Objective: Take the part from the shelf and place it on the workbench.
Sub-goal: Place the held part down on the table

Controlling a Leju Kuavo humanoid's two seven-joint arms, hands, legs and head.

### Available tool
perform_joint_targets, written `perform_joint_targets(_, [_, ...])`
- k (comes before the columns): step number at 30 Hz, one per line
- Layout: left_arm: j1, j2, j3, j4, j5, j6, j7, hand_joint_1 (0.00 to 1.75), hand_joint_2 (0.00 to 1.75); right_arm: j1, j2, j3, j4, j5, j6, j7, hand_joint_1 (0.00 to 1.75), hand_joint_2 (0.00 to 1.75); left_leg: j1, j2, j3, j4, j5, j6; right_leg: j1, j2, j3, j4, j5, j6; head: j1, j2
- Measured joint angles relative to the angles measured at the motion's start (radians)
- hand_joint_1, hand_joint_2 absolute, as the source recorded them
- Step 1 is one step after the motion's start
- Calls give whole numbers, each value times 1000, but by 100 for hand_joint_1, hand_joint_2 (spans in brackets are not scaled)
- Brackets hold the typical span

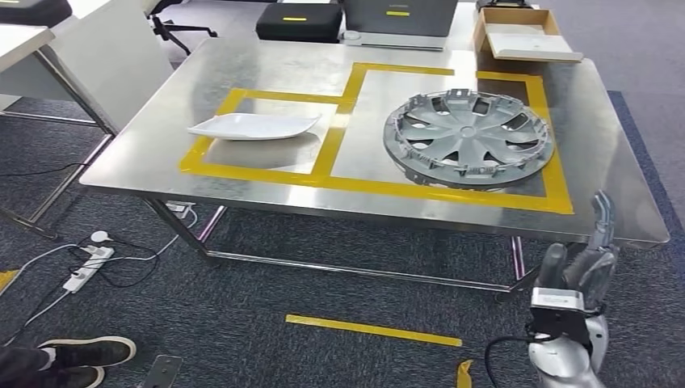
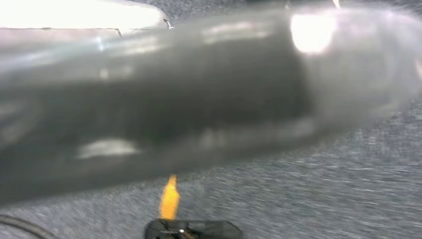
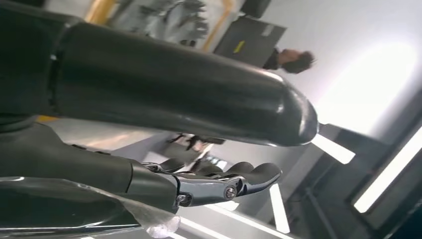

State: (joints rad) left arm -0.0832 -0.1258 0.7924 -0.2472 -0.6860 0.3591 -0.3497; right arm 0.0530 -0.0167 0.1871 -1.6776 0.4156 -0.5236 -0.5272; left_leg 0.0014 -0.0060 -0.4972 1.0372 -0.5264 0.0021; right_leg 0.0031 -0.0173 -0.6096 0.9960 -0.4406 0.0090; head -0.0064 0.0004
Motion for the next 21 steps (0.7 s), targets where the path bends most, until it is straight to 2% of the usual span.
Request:
perform_joint_targets(1, [5, 2, 3, 0, -1, 0, 0, 0, 0, 34, 12, -24, 12, -4, -13, -17, 0, 0, -3, -1, 25, -41, -10, 6, -1, 0, -3, 0, 7, 6, 0, 0])
perform_joint_targets(2, [11, 3, 6, 0, -3, 0, 0, 0, 0, 64, 23, -49, 29, -5, -24, -33, 0, 0, -7, -1, 31, -58, -13, 12, -2, -1, -4, -2, 15, 13, 0, 0])
perform_joint_targets(3, [17, 4, 8, 0, -5, 0, -1, 0, 0, 89, 33, -75, 53, -1, -32, -46, 0, 0, -7, 0, 26, -62, -5, 18, -4, 0, -6, -2, 19, 19, 0, 0])
perform_joint_targets(4, [22, 5, 11, 0, -7, 0, -3, 0, 0, 107, 42, -103, 81, 4, -34, -52, 0, 0, -7, 3, 19, -65, 5, 26, -7, 2, -12, 3, 9, 25, 0, 0])
perform_joint_targets(5, [26, 5, 14, 0, -8, 1, -7, 0, 0, 121, 50, -132, 112, 12, -33, -54, 0, 0, -7, 5, 9, -69, 17, 34, -8, 6, -24, 23, -19, 31, 1, 0])
perform_joint_targets(6, [27, 5, 19, 0, -8, 1, -12, 0, 0, 130, 57, -166, 148, 22, -31, -56, 0, 0, -6, 7, -4, -72, 30, 41, -9, 10, -39, 61, -65, 34, 2, 0])
perform_joint_targets(8, [28, 6, 30, 0, -5, 3, -22, 0, 0, 133, 67, -236, 237, 49, -20, -61, 0, 0, -8, 9, -34, -71, 54, 49, -10, 14, -73, 181, -163, 40, 5, 0])
perform_joint_targets(9, [29, 6, 37, 0, -3, 4, -25, 0, 0, 129, 71, -274, 296, 67, -13, -63, 0, 0, -9, 9, -50, -71, 66, 49, -11, 14, -79, 237, -185, 42, 5, 0])
perform_joint_targets(10, [30, 6, 43, 0, -3, 4, -28, 0, 0, 121, 73, -311, 363, 84, -7, -68, 0, 0, -10, 9, -67, -70, 79, 48, -11, 14, -74, 272, -182, 44, 5, 0])
perform_joint_targets(11, [31, 5, 48, 0, -6, 5, -28, 0, 0, 109, 74, -346, 436, 97, -4, -78, 0, 0, -10, 9, -85, -68, 91, 46, -12, 14, -54, 276, -158, 45, 5, 0])
perform_joint_targets(12, [31, 3, 53, 0, -10, 6, -28, 0, 0, 96, 75, -382, 512, 107, -2, -92, 0, 0, -10, 10, -101, -65, 103, 44, -13, 14, -18, 247, -125, 46, 5, 0])
perform_joint_targets(13, [31, 1, 56, 0, -17, 7, -27, 0, 0, 80, 76, -415, 581, 111, 4, -109, 0, 0, -9, 10, -116, -60, 113, 40, -14, 14, 35, 186, -103, 47, 5, 0])
perform_joint_targets(14, [32, -1, 58, 0, -25, 9, -24, 0, 0, 65, 77, -445, 645, 114, 17, -121, 0, 0, -10, 10, -130, -53, 121, 36, -14, 14, 99, 105, -99, 47, 6, 0])
perform_joint_targets(15, [33, -2, 59, 0, -35, 11, -20, 0, 0, 49, 77, -472, 707, 119, 39, -129, 0, 0, -11, 10, -139, -46, 129, 30, -14, 15, 152, 30, -110, 44, 6, 0])
perform_joint_targets(16, [33, -3, 60, 0, -48, 15, -15, 0, 0, 34, 77, -494, 767, 125, 68, -132, 0, 0, -12, 10, -145, -40, 138, 26, -13, 15, 187, -24, -125, 40, 7, 0])
perform_joint_targets(17, [34, -5, 59, 0, -64, 19, -10, 0, 0, 21, 77, -513, 832, 131, 98, -133, 0, 0, -11, 11, -149, -39, 147, 21, -11, 16, 201, -52, -135, 34, 6, 0])
perform_joint_targets(18, [36, -6, 57, 0, -83, 23, -8, 0, 0, 12, 77, -533, 902, 138, 129, -131, 0, 0, -11, 11, -152, -39, 156, 16, -10, 15, 195, -56, -134, 25, 7, 0])
perform_joint_targets(19, [39, -8, 54, 1, -99, 27, -7, 0, 0, 5, 77, -551, 971, 142, 159, -127, 0, 0, -9, 10, -155, -36, 153, 11, -10, 12, 187, -54, -127, 17, 7, 0])
perform_joint_targets(20, [42, -9, 50, 1, -110, 28, -8, 0, 0, -1, 76, -569, 1036, 144, 188, -120, 0, 0, -8, 8, -161, -21, 131, 5, -10, 9, 180, -53, -118, 9, 5, 0])
perform_joint_targets(21, [45, -10, 48, 1, -116, 29, -9, 0, 0, -7, 76, -584, 1092, 144, 215, -113, 0, 0, -6, 7, -170, 12, 90, 0, -10, 6, 170, -53, -108, 0, 4, 0])
